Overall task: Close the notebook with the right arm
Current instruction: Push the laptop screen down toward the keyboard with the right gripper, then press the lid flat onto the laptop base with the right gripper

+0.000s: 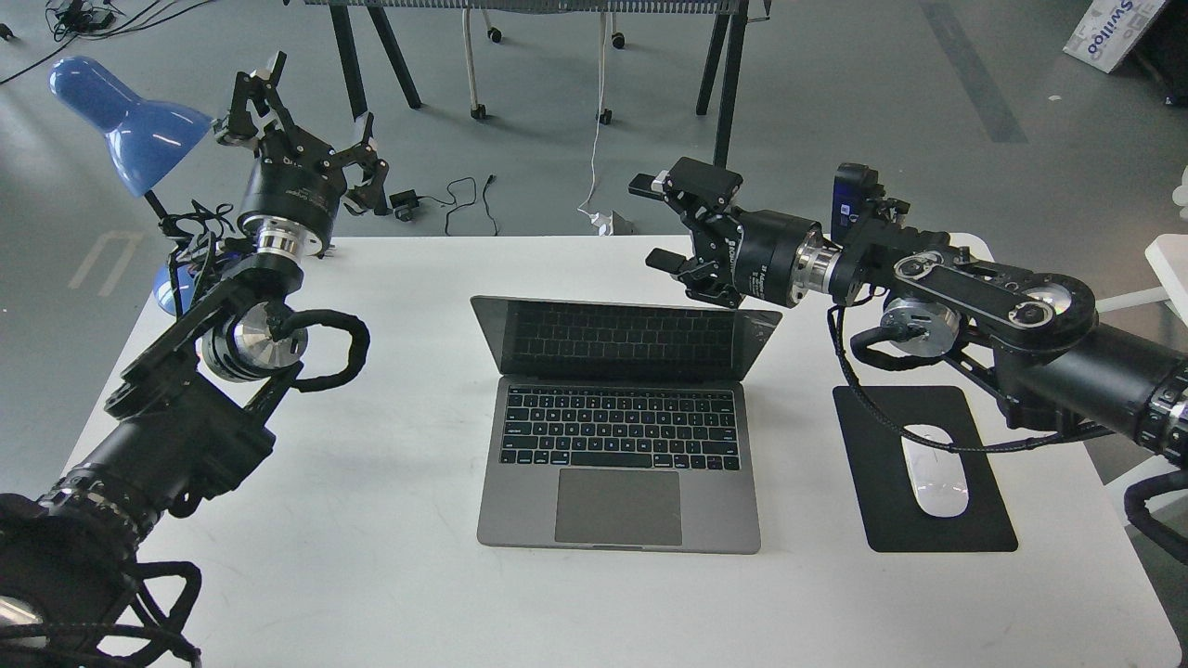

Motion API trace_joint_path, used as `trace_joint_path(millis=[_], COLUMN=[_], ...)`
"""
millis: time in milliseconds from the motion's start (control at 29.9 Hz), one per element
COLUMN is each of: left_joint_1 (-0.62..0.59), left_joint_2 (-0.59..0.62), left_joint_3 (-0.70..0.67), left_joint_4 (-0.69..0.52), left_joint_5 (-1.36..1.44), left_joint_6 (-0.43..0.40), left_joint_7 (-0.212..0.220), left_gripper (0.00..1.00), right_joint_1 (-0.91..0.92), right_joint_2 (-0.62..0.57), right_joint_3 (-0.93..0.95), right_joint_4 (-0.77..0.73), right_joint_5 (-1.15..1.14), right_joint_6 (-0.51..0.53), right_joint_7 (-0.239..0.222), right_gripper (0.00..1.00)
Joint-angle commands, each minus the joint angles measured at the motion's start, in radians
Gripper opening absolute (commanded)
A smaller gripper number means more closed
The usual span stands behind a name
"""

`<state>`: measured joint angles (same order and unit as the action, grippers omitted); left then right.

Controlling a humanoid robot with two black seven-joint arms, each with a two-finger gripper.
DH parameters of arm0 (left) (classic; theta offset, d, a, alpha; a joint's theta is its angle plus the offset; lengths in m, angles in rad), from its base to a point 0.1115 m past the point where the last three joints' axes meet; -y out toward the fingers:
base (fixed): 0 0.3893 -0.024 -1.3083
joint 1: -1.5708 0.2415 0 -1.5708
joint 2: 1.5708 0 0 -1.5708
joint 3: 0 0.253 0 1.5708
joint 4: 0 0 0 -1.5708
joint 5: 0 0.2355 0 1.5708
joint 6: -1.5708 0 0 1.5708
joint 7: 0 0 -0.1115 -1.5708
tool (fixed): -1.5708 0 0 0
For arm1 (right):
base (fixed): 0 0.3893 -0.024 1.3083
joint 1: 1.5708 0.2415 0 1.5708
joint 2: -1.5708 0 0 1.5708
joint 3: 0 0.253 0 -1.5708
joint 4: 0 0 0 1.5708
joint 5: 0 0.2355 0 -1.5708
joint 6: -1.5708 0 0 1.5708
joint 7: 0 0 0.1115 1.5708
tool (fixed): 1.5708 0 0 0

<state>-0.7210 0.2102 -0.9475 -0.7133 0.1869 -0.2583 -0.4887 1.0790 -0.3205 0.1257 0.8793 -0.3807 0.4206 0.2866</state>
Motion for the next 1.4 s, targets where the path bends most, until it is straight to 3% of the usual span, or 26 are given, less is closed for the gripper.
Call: trace_joint_path(millis=[0,669,1371], left_joint_1=[0.000,-0.002,-0.002], left_joint_2=[0.000,0.000,0.000], left_joint_3=[0.000,0.000,0.000], left_joint_4=[0.002,0.003,0.003], left_joint_5=[0.000,0.000,0.000], left_joint_6=[0.001,0.001,0.001], left_joint_7=[0.000,0.000,0.000], left_gripper=[1.00,1.00,1.00], right_joint_1=[-0.001,0.004,0.001], right_joint_2=[0.001,0.018,0.110], right_joint_3=[-0.001,-0.135,-0.331], right_joint_4=[0.009,0.092,0.099], right_joint_5=[-0.021,-0.148,-0.260], right_joint_6=[0.010,0.027,0.026], right_joint_7=[-0.001,0.000,-0.001], right_gripper=[1.00,1.00,1.00])
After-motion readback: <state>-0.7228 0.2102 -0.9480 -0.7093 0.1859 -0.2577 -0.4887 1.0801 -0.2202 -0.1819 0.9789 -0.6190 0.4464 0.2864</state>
